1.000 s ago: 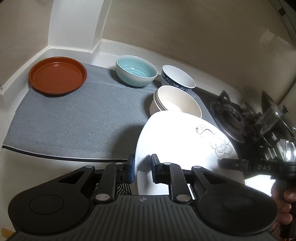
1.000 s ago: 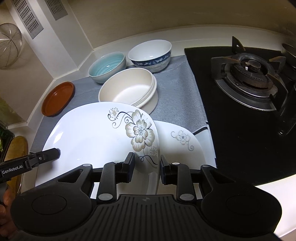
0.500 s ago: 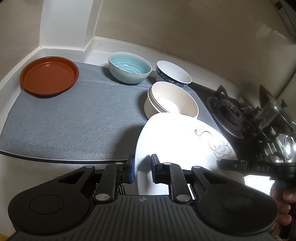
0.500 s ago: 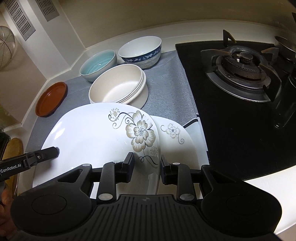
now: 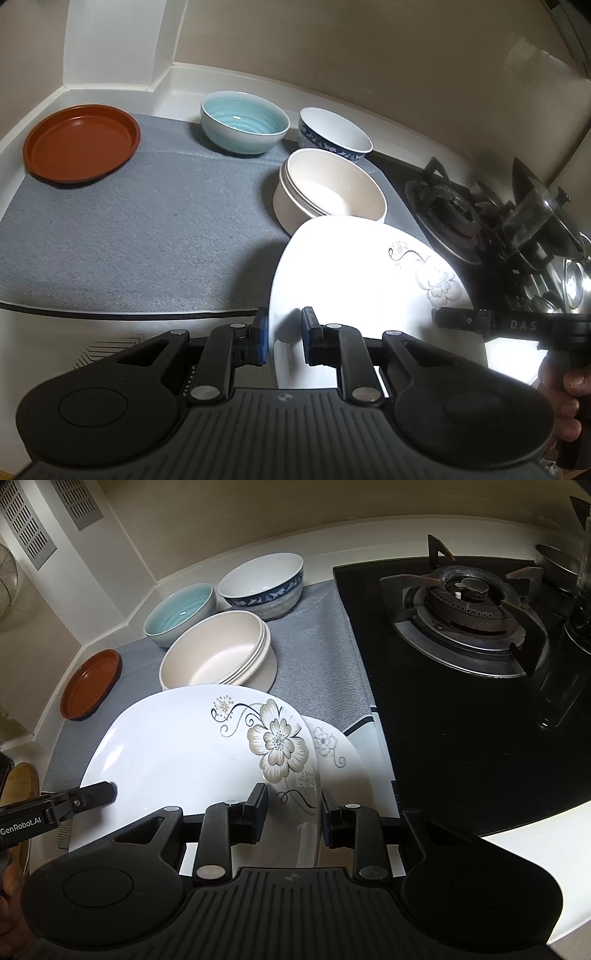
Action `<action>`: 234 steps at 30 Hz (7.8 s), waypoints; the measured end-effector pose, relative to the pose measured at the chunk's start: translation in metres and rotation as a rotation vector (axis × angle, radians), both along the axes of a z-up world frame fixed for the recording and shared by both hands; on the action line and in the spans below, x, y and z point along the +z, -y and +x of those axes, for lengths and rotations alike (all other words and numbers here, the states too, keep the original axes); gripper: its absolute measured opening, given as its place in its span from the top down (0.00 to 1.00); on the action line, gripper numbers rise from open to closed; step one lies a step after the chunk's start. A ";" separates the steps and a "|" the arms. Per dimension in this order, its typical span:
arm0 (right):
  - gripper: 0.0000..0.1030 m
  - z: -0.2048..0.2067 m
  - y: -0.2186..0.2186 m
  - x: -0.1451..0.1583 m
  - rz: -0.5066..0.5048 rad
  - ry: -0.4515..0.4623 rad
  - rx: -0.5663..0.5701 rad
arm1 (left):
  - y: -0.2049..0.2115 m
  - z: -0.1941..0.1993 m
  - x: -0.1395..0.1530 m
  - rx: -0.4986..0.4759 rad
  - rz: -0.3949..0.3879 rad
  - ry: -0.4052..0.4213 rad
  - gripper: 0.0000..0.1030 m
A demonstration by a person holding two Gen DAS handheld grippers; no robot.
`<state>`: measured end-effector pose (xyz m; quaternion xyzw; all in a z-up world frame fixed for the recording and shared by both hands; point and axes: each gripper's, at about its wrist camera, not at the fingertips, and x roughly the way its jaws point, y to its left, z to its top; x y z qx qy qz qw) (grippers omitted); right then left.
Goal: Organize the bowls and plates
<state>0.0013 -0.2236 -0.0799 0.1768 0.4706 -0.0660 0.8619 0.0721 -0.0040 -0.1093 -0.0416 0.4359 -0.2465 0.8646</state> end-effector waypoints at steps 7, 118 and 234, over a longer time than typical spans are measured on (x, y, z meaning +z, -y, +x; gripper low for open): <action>0.69 -0.003 0.005 -0.006 0.005 -0.013 -0.019 | 0.005 0.001 -0.003 -0.021 0.008 -0.007 0.82; 0.72 -0.018 -0.040 -0.010 -0.485 0.104 0.119 | 0.003 -0.013 0.006 -0.005 0.085 0.020 0.86; 0.67 0.002 -0.018 0.004 -0.068 0.073 0.424 | -0.004 -0.098 0.039 0.449 0.161 0.130 0.84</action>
